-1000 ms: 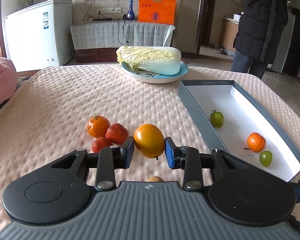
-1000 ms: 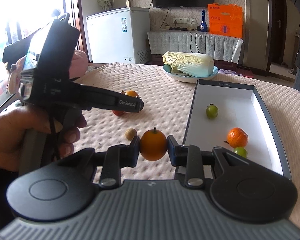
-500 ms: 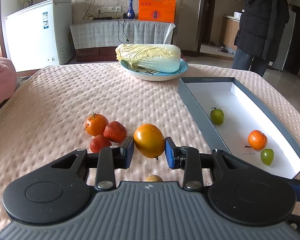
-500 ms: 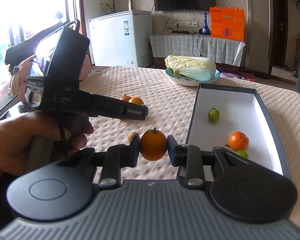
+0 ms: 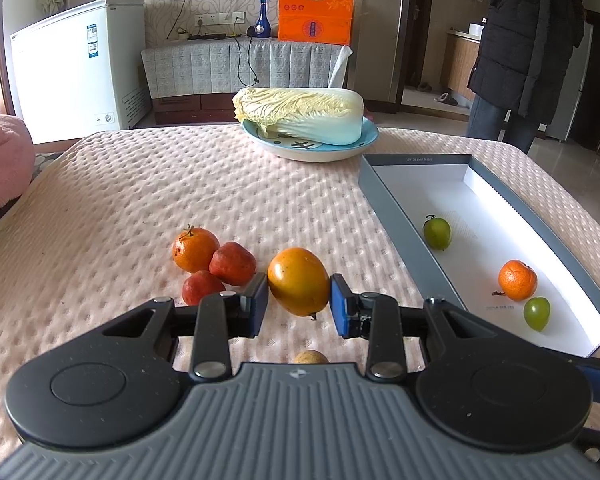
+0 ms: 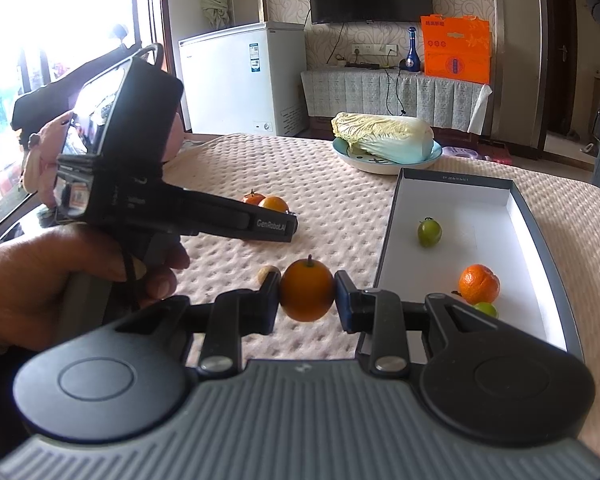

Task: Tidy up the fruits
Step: 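Lift the yellow-orange fruit with the left gripper while the right holds the tangerine, then carry the yellow-orange fruit over the box while the right carries the tangerine there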

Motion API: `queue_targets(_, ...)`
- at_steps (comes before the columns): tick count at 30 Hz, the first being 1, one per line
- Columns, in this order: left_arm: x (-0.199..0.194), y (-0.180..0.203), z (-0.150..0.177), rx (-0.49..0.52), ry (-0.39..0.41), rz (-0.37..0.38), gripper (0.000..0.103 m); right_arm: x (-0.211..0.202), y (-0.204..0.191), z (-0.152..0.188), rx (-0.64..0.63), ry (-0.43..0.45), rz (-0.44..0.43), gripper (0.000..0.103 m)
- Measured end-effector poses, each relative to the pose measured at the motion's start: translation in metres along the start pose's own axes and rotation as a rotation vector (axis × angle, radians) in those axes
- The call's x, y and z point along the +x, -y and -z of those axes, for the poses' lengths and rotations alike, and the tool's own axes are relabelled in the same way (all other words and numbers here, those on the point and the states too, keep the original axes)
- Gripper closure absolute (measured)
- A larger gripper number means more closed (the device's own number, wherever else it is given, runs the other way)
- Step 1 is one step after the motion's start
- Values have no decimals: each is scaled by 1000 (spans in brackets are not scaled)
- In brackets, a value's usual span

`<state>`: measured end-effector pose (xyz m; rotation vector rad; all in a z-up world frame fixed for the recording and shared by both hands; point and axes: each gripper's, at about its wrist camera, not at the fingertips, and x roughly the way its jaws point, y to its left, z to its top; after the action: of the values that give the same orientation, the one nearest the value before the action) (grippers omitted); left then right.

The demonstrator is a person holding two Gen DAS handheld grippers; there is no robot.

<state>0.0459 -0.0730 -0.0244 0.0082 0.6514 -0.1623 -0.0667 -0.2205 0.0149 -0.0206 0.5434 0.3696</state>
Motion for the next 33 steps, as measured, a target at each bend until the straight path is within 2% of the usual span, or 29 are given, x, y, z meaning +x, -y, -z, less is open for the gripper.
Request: queue_targets(33, 5, 1, -4, 2, 1, -15, 65, -4, 0, -2, 1, 13, -5, 70)
